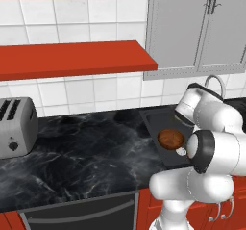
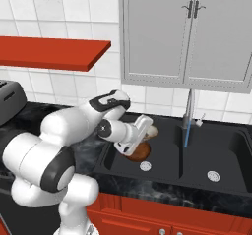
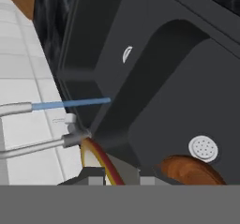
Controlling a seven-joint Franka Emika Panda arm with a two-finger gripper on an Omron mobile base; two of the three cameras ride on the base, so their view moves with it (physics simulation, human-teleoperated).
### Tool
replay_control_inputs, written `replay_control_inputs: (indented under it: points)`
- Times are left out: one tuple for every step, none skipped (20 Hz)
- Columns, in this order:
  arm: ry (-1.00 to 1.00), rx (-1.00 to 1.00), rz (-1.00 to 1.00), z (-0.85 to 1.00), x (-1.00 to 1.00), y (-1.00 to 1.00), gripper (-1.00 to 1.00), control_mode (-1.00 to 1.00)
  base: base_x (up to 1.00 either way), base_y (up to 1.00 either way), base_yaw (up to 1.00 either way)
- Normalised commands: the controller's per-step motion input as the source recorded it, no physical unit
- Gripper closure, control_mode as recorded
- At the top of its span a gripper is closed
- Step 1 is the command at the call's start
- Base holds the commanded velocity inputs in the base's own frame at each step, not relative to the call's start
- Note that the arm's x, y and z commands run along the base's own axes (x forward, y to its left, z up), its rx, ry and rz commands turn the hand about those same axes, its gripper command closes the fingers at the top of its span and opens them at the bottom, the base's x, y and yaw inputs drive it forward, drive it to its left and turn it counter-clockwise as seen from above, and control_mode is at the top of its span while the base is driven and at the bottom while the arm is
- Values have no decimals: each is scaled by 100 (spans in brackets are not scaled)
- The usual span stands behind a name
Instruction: Rinse each bowl for a few seconds and place them down in the sink or on the counter.
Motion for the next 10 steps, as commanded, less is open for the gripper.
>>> replay_control_inputs:
  points:
    - [3,2,19,24,-5,26,100,-100,0,0,0]
    - [4,2,19,25,-4,27,100,-100,0,0,0]
    - [4,3,19,26,0,24,100,-100,0,0,0]
    - [4,3,19,28,0,24,100,-100,0,0,0]
    - [4,2,19,31,0,21,100,-100,0,0,0]
    - [4,2,19,31,0,24,100,-100,0,0,0]
    - [4,1,18,35,0,23,100,-100,0,0,0]
    - [4,0,18,40,0,23,100,-100,0,0,0]
    - [5,0,16,44,0,23,100,-100,0,0,0]
    - [5,0,16,48,0,22,100,-100,0,0,0]
